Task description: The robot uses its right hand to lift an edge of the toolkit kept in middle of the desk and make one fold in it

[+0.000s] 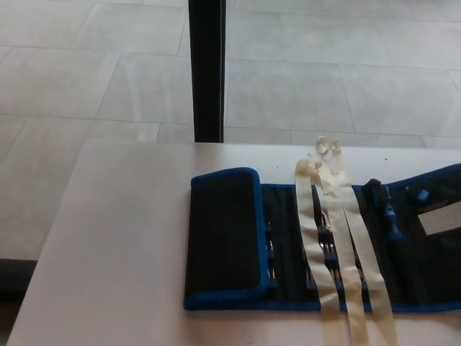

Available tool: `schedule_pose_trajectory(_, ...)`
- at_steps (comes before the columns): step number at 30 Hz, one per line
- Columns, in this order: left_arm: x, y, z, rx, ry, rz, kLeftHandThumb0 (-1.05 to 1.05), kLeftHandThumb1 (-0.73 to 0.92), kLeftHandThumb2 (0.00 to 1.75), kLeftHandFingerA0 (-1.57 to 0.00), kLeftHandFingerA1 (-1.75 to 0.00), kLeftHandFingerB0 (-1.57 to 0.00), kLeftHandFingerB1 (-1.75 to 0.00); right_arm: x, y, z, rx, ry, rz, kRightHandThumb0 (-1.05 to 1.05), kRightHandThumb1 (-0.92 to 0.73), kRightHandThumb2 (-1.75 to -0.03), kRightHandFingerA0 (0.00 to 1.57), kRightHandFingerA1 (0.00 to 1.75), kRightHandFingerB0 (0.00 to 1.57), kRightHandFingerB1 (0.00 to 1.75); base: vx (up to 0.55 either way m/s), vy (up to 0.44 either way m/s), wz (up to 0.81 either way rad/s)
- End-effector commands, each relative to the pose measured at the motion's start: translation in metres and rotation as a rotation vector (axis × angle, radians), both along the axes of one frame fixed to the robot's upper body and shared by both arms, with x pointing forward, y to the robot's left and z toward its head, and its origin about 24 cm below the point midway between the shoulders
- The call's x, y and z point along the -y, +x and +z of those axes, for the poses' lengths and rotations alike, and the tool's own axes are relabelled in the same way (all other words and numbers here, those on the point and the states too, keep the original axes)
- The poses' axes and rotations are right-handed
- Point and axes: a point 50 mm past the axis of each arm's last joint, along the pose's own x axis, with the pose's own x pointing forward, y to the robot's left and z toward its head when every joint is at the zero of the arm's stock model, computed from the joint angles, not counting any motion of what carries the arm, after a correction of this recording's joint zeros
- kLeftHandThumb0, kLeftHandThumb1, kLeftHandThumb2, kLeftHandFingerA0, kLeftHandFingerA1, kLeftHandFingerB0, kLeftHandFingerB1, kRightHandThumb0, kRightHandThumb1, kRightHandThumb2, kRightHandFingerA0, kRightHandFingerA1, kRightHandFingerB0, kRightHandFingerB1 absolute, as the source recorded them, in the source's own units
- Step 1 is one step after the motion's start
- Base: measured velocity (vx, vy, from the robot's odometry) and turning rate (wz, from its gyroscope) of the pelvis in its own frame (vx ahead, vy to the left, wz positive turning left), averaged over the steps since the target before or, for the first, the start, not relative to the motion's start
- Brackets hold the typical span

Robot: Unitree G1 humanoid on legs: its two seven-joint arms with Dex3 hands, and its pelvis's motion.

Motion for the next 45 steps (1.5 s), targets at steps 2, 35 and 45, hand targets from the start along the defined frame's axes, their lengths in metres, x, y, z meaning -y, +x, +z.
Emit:
schedule_pose_trajectory(2, -0.007, -0.006, 0.006, -0.005, 0.016, 0.011, -0.75, 0.9, 0.66, -0.43, -0.67, -0.34, -0.5, -0.034, 0.008, -0.047, -0.284, -0.029, 0.181, -0.55, -0.8, -0.64, 0.5, 0.5, 0.32, 0.37, 0.0, 0.0, 0.0)
schedule_pose_trajectory(35, -0.008, -0.005, 0.007, 0.0, 0.02, 0.026, -0.75, 0.89, 0.66, -0.47, -0.68, -0.41, -0.53, -0.063, -0.004, -0.137, -0.759, -0.069, 0.427, -0.53, -0.76, -0.62, 0.53, 0.52, 0.42, 0.4, 0.0, 0.0, 0.0)
schedule_pose_trajectory(45, -0.009, -0.005, 0.008, -0.015, 0.031, 0.01, -0.75, 0.9, 0.66, -0.46, -0.7, -0.38, -0.54, -0.089, 0.009, -0.13, -0.793, -0.172, 0.591, -0.55, -0.75, -0.62, 0.6, 0.55, 0.47, 0.43, 0.0, 0.0, 0.0)
